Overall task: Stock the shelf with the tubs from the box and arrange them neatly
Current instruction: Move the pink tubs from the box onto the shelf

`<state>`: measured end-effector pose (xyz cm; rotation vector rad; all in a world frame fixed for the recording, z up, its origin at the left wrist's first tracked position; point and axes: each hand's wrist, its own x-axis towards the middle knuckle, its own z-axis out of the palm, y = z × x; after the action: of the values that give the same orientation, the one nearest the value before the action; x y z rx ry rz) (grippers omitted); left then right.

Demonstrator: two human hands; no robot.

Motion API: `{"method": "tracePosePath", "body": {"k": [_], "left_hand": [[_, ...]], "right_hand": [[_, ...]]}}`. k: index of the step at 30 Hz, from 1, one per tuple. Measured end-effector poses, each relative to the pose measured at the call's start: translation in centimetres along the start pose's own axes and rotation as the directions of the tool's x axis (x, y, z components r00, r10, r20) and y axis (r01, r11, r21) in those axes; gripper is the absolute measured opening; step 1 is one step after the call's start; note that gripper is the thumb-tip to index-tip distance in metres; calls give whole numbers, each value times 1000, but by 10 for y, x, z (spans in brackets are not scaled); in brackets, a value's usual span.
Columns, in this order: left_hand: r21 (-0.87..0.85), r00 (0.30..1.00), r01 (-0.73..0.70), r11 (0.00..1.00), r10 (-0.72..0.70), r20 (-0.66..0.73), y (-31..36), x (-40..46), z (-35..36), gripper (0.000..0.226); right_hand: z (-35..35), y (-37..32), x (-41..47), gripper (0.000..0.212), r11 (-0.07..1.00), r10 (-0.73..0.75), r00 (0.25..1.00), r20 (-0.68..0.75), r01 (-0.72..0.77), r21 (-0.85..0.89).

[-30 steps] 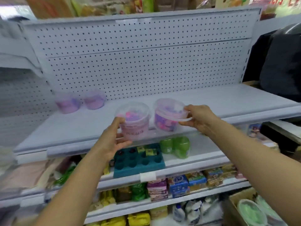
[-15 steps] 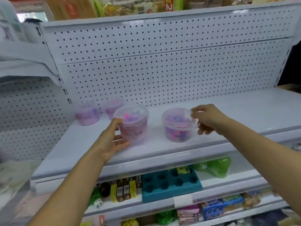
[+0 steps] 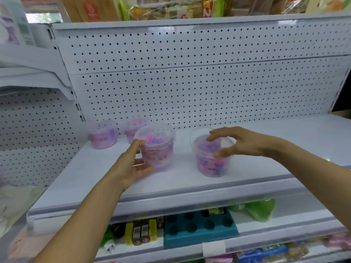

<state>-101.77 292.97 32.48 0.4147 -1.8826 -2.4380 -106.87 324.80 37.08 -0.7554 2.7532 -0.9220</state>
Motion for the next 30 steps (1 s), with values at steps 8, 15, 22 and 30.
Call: {"method": "tracePosePath", "body": {"k": [8,15,22,30], "left_hand": [[-3,999,-23,1000,23,-34,1,0,6,47],[-12,998,-15,1000,14,-54,-4,-3,0,45],[-22,997,-6,1000,5,-73,-6,-1,-2,43],[-24,998,-13,1000,11,-70,-7,0,-3,40]], "right_hand": [[6,-13,19,56,939,10,994,-108,-46,-340],[5,-14,36,48,964,-105,958,-266,33,-263],[4,3,38,44,939,-191,977,-96,153,-306],[10,-14,55,33,970,-221,927,-303,177,-166]]}}
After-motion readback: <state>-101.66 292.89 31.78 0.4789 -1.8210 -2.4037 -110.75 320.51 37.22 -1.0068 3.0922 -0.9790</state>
